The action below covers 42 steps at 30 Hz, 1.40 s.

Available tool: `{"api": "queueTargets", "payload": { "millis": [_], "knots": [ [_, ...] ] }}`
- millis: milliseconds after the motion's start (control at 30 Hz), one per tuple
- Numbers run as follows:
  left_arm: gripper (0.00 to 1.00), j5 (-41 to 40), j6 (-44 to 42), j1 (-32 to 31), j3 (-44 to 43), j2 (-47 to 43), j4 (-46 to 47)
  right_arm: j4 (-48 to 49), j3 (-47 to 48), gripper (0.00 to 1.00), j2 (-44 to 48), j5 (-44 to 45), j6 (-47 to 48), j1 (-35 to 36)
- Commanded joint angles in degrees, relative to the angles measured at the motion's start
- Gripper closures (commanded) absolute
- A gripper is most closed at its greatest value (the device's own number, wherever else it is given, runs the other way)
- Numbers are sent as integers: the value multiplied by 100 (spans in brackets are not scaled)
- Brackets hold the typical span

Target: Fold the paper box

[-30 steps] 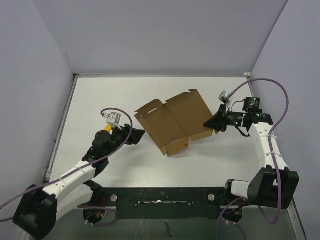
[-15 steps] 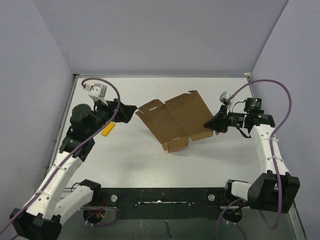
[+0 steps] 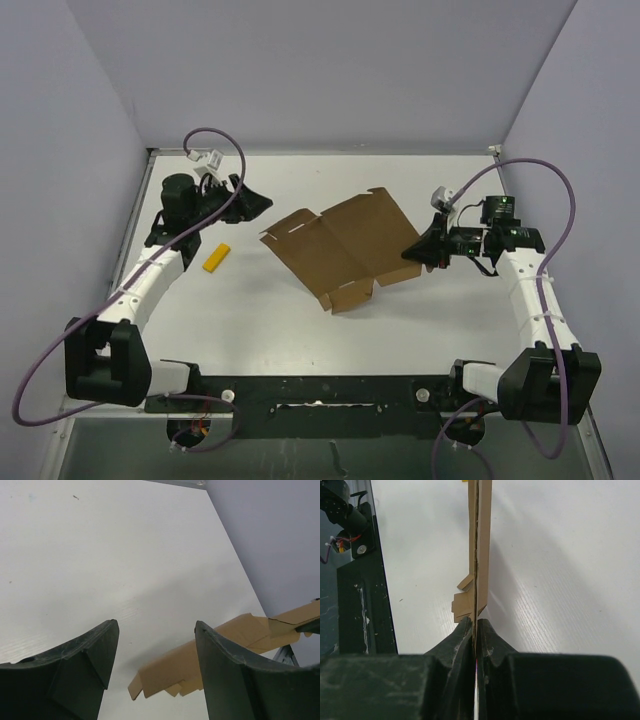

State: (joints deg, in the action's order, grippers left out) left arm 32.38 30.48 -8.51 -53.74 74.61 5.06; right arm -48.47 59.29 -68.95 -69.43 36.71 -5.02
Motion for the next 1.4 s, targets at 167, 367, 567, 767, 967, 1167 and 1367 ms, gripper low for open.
{"api": "queueTargets", "payload": {
  "millis": [167, 367, 567, 767, 967, 1167, 1367],
  "knots": [
    [45, 623, 156, 8, 229, 263, 1435, -11, 294, 100, 80, -95, 188, 157],
    [44, 736, 102, 8, 650, 1, 1791, -86, 326, 100, 38, -42, 299, 250],
    [53, 1013, 149, -41, 848, 20, 1892, -269, 390, 100, 64, -86, 534, 273],
    [55, 1022, 229, -227, 1358, -468, 2043, -417, 479, 100, 35, -28, 706, 276],
    [53, 894, 227, -500, 1867, -1105, 1973, -958, 846, 100, -265, 358, 1253, 668],
    [52, 856, 126, -821, 2128, -1342, 1778, -1201, 1110, 100, -368, 663, 1511, 967],
    [48, 612, 240, -1056, 2454, -1715, 1690, -1355, 1339, 100, -378, 928, 1782, 985]
  ]
}}
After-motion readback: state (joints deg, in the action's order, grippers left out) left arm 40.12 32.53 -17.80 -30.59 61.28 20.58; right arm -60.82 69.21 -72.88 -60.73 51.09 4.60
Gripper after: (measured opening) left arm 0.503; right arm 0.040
